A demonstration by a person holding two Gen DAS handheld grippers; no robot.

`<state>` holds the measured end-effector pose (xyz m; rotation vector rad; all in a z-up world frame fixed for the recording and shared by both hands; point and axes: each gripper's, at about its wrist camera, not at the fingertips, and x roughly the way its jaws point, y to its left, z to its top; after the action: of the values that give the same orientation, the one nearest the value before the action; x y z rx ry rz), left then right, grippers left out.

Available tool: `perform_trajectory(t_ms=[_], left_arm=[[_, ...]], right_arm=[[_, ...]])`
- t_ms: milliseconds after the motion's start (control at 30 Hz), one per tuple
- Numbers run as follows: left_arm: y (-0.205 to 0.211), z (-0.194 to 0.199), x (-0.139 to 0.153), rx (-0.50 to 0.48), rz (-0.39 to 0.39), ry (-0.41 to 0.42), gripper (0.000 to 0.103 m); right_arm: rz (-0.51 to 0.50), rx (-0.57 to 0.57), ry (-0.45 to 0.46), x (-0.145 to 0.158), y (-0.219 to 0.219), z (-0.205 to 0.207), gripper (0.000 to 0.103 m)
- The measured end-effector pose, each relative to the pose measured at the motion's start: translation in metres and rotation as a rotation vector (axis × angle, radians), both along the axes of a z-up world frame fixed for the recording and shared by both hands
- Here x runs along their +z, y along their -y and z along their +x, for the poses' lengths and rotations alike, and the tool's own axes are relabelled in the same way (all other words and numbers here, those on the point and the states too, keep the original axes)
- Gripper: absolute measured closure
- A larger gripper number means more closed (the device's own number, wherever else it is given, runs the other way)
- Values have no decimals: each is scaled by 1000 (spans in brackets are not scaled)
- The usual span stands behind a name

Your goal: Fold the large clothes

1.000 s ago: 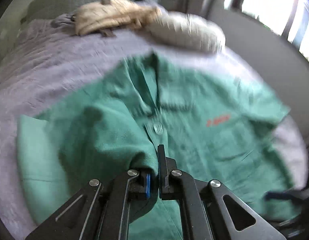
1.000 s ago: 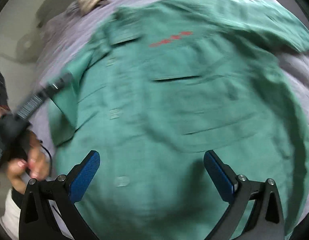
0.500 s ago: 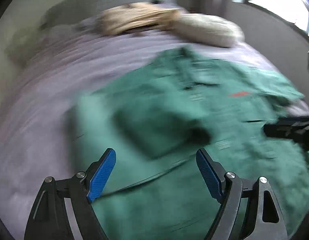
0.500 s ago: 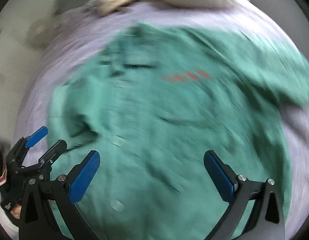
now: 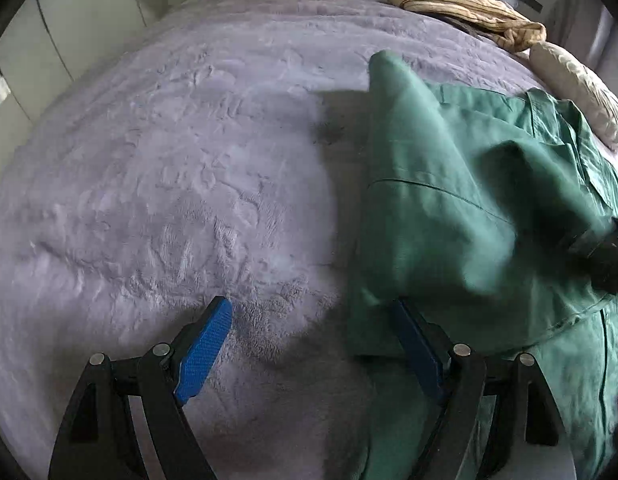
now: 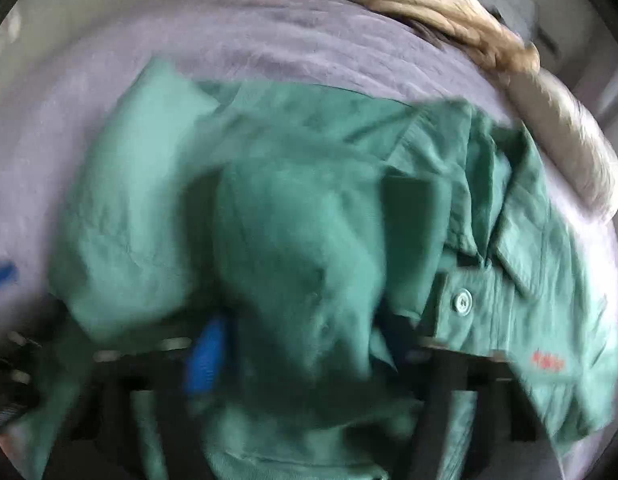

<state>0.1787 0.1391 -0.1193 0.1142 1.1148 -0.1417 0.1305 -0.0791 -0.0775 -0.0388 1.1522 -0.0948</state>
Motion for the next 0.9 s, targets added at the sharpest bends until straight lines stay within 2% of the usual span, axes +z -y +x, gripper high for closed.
perform_trajectory(t_ms=[33,67,133,200,233,267,333,433,533,667,700,733,767,800,833,900], left_arm=[[2,0,0,-5,2,1,20],[2,0,-2,-9,2,-2,20],[10,5,-6,-17,1,-6,20],[8,9,-5,-36,-5,-12,20],[10,12,-1,-49,-9,-23,20],[11,15,2,-51,-8,-24,20],[9,21,14,-57,-37,-7,20],[6,38,28,-62,-66,16,20],[9,62,27,-39,-42,29,20],[22,95,11,-32,-66,-31,20],[25,98,6,-24,-70,-51,20],[28,100,2,-17,-69,-57,20],[29,100,0,-14,-69,-56,20],[31,99,-1,-12,-67,-50,20],[33,98,0,-11,-61,-35,20],[37,96,1,-17,-49,-22,20]], right_arm=[[26,-73,35,13,20,-7,91],[80,-130,65,23,39,-13,91],[263,-274,132,40,90,-32,91],[412,-420,153,41,142,-54,89],[505,-481,156,36,166,-65,80],[577,-538,144,29,186,-76,54],[614,-628,127,19,209,-98,13],[709,-678,161,14,224,-132,13],[776,-679,155,6,225,-142,13],[700,-663,124,3,223,-129,14],[673,-664,110,2,221,-126,17],[654,-662,100,0,224,-120,32],[613,-648,85,0,223,-114,63],[566,-630,64,2,222,-109,82],[527,-606,47,4,222,-106,94],[509,-563,66,11,224,-105,94]])
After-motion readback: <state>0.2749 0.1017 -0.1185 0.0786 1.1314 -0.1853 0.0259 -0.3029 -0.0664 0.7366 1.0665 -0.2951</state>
